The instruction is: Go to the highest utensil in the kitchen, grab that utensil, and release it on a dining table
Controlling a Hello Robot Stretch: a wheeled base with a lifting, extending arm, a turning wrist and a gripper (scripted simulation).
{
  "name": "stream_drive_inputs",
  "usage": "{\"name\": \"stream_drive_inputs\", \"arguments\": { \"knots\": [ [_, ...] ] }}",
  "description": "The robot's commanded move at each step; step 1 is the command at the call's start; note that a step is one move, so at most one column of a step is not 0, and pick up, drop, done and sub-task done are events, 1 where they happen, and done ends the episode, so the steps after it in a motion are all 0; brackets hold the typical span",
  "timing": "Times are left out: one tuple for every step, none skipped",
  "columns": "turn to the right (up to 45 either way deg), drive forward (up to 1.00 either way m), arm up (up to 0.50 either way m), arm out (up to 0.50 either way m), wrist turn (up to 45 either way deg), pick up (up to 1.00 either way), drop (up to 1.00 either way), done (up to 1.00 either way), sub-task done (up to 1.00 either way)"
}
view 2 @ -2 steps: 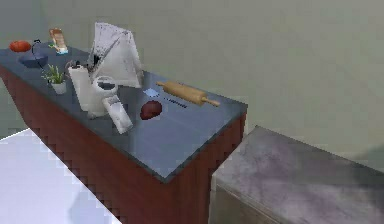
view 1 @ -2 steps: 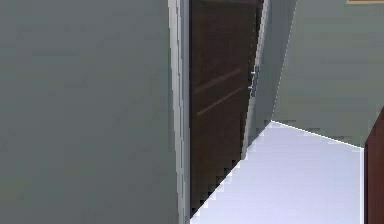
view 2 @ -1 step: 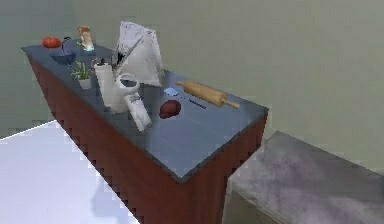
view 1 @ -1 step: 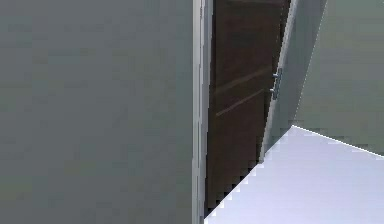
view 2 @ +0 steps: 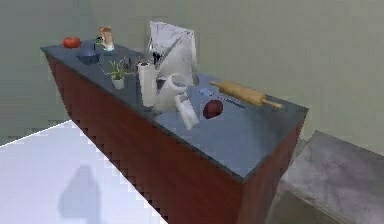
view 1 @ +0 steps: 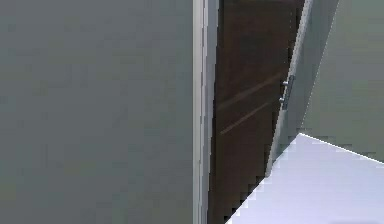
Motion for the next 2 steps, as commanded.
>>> {"name": "stream_drive_inputs", "arguments": {
  "knots": [
    [45.0,0.00,0.00,0.00,0.0,0.00,0.00,0.00,0.00],
    [12.0,0.00,0.00,0.00,0.0,0.00,0.00,0.00,0.00]
  ]
}}
